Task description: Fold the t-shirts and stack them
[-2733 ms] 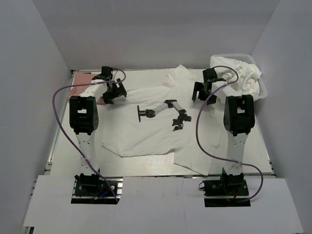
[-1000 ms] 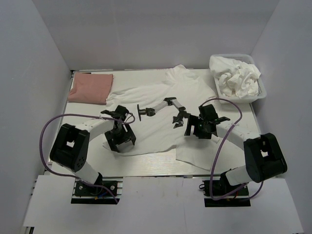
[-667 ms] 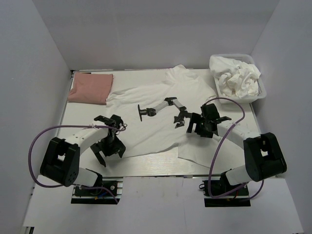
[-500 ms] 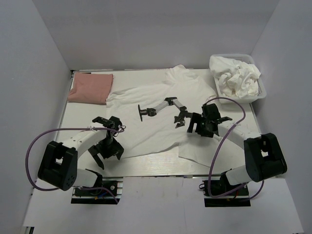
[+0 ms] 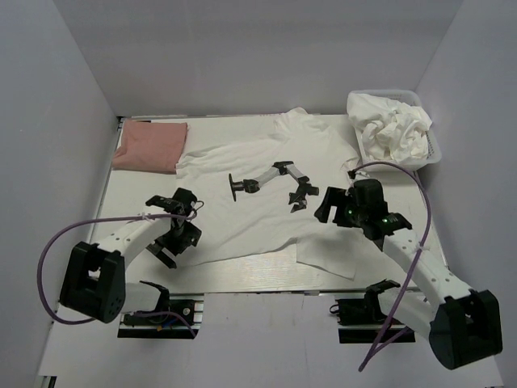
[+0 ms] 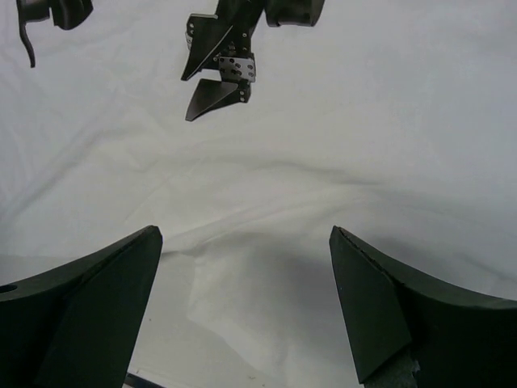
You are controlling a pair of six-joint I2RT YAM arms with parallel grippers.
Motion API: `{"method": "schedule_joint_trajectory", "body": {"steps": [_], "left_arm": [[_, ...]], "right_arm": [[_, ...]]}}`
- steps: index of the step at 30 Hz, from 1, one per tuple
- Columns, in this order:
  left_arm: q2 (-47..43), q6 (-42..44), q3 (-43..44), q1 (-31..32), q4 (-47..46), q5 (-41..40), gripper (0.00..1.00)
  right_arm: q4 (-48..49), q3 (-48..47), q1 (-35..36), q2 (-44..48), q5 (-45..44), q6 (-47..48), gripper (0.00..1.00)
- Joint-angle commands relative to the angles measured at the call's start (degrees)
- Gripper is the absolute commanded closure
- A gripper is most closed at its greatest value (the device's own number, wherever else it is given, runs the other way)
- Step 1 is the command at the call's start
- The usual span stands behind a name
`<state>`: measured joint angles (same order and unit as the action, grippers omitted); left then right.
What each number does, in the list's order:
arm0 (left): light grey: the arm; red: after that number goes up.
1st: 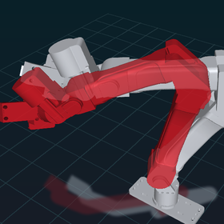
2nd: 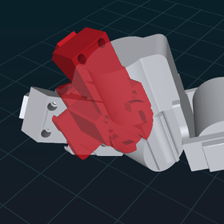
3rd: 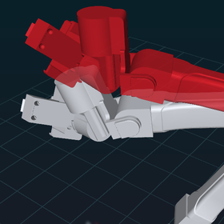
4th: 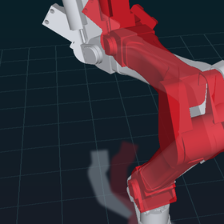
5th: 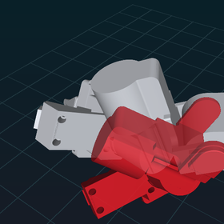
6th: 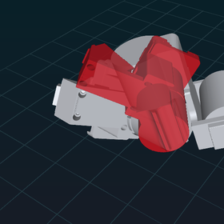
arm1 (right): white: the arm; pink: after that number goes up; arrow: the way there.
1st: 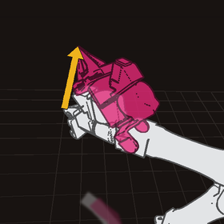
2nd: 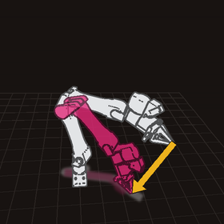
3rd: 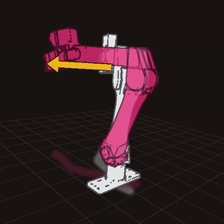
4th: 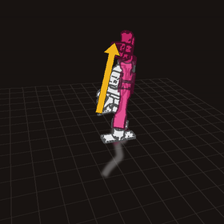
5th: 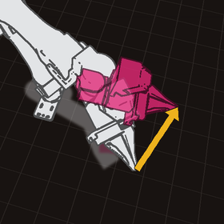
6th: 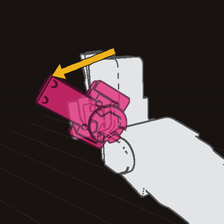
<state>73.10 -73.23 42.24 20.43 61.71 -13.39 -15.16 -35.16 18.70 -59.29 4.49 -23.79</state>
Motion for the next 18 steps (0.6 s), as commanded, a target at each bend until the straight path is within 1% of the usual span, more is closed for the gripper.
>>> {"method": "schedule_joint_trajectory", "body": {"steps": [1, 2, 3, 5, 6, 10, 15, 18], "left_arm": [[4.05, 0.19, -0.67, -1.87, -4.23, -1.47, 0.00], [5.02, 0.72, -1.36, -1.88, -4.23, -1.47, 0.05], [5.73, 0.72, -2.07, -2.49, -3.71, -0.86, 0.08], [5.04, 0.72, -4.79, -3.20, -4.75, -0.85, 0.13], [4.16, 0.72, -5.67, -4.59, -5.37, -1.37, 0.13], [-0.58, 0.72, -7.17, -6.00, -7.40, -2.08, 0.13], [-0.59, 0.72, -8.39, -7.24, -6.87, -3.40, 0.13], [-2.78, 0.72, -11.82, -7.77, -11.07, -1.82, 0.16]], "right_arm": [[-5.30, 1.41, -0.33, 5.13, -2.64, -1.25, 0.10], [-6.19, 1.75, -0.24, 5.76, -3.17, -1.52, 0.10], [-9.51, 2.11, -0.24, 7.50, -4.22, -1.87, 0.10], [-10.94, 3.07, -0.24, 8.57, -4.14, -3.01, 0.10], [-11.82, 3.42, -0.59, 8.92, -4.23, -3.80, 0.10], [-14.28, 4.31, -0.24, 10.86, -3.18, -4.86, 0.10], [-16.22, 3.61, -0.33, 9.81, -3.96, -5.74, 0.10], [-16.66, 3.52, -0.33, 9.63, -4.14, -6.27, 0.10]]}}
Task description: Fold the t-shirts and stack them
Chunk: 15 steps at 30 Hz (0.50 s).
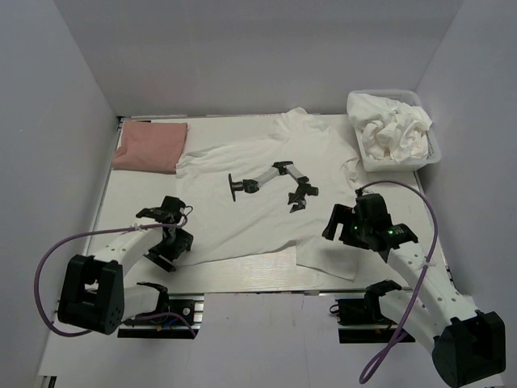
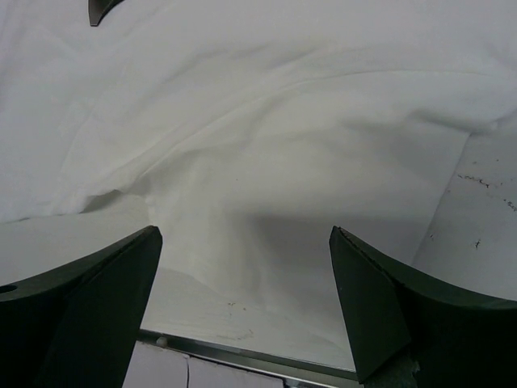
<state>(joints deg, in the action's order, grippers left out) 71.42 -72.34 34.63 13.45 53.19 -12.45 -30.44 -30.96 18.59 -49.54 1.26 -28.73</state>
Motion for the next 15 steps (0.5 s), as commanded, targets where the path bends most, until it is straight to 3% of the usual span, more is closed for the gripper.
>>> {"method": "schedule_joint_trajectory", "body": {"steps": [1, 2, 3, 6, 7, 9, 10, 12, 15], "left_arm": [[-2.24, -0.17, -5.35, -0.80, -4.04, -1.19, 0.20], [-2.25, -0.17, -6.50, -0.80, -5.62, -0.31, 0.25], [-3.12, -0.17, -8.07, -0.80, -8.08, 0.31, 0.36], [-3.82, -0.88, -8.09, -0.80, -8.10, 0.32, 0.52], [-4.53, -1.40, -8.09, -0.80, -8.10, 0.32, 0.63], [-5.23, -1.40, -8.09, -0.80, -8.10, 0.32, 0.70], [-5.76, -1.40, -8.09, -0.80, -8.10, 0.32, 0.78], [-5.76, -1.40, -8.09, -0.80, -8.10, 0.32, 0.82], [-6.38, -1.40, -6.95, -0.80, -7.49, -0.29, 0.98]], "right_arm": [[-2.16, -0.94, -0.31, 0.14, -0.99, -1.68, 0.10], [-2.78, -1.03, -0.22, 0.14, -0.82, -2.03, 0.10], [-3.13, -1.81, -0.22, 0.23, -3.69, -2.47, 0.10], [-9.27, -3.14, -0.13, 1.81, -6.96, -3.96, 0.10], [-10.77, -3.58, -0.22, 1.90, -7.75, -4.75, 0.10], [-17.10, -3.93, -0.22, 2.17, -9.34, -8.61, 0.10], [-18.68, -3.76, -0.13, 2.17, -9.43, -9.75, 0.10], [-21.93, -2.79, -0.13, 2.16, -7.77, -13.00, 0.10], [-22.65, -2.53, -0.04, 1.38, -7.14, -13.46, 0.10]]}}
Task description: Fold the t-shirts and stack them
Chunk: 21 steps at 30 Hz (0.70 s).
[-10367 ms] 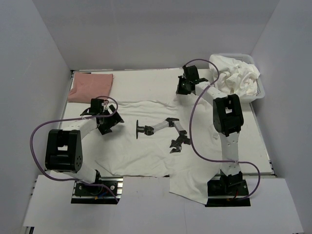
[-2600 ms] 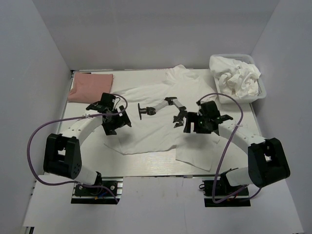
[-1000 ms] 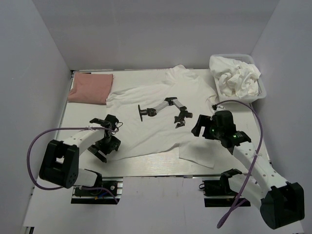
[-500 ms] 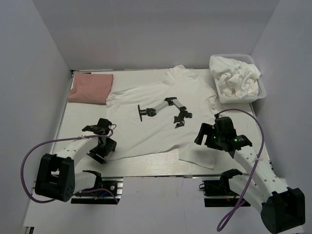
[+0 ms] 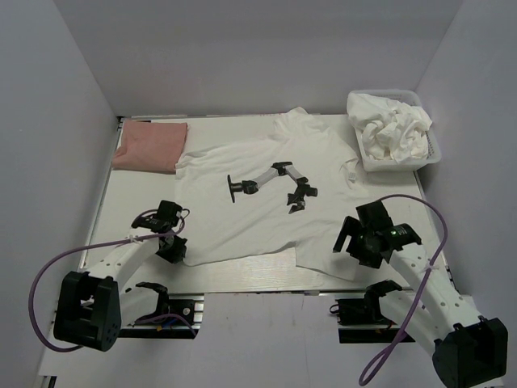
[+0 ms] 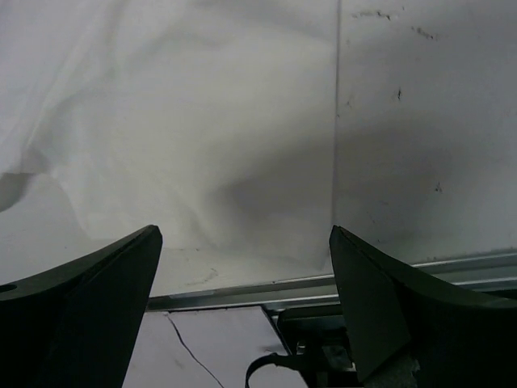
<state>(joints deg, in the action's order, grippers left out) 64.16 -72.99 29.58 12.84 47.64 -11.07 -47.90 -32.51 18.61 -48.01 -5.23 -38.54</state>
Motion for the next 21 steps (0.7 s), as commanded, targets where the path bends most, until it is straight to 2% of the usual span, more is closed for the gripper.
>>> {"method": "schedule_joint_trajectory", "body": {"steps": [1, 5, 9, 13, 15, 18, 19, 20, 21], "left_arm": [[0.88, -0.75, -1.90, -0.18, -1.32, -1.67, 1.00], [0.88, -0.75, -0.67, -0.18, -1.32, -2.20, 1.00], [0.88, -0.75, 0.39, -0.18, 0.09, -2.20, 1.00], [0.88, 1.00, 1.71, -0.18, 0.70, -2.20, 1.00], [0.88, 1.53, 2.23, -0.18, 1.84, -2.20, 1.00], [1.40, 2.06, 3.38, -0.18, 2.37, -2.20, 1.00], [1.41, 2.06, 3.90, -0.18, 2.37, -2.20, 1.00], [1.41, 2.06, 3.90, -0.18, 2.37, -1.59, 1.00], [1.41, 2.06, 3.90, -0.18, 2.37, -1.59, 1.00]], "right_arm": [[-5.62, -1.06, -0.07, -0.42, -1.18, -4.08, 0.10], [-3.88, -1.85, 0.11, -4.19, -1.80, -3.74, 0.10], [3.40, 2.36, -0.33, -8.76, 6.45, -2.51, 0.10], [9.58, 4.56, -0.07, -16.92, 9.88, -1.27, 0.10], [10.46, 5.09, -0.07, -18.78, 10.77, -1.01, 0.13], [10.46, 4.13, 0.02, -20.46, 7.35, -0.22, 0.16], [10.55, 4.12, 0.02, -20.55, 6.74, 0.05, 0.20], [11.07, 4.12, 0.11, -20.72, 6.38, 0.31, 0.35], [11.42, 4.04, 0.02, -20.72, 6.29, 0.57, 0.44]]}}
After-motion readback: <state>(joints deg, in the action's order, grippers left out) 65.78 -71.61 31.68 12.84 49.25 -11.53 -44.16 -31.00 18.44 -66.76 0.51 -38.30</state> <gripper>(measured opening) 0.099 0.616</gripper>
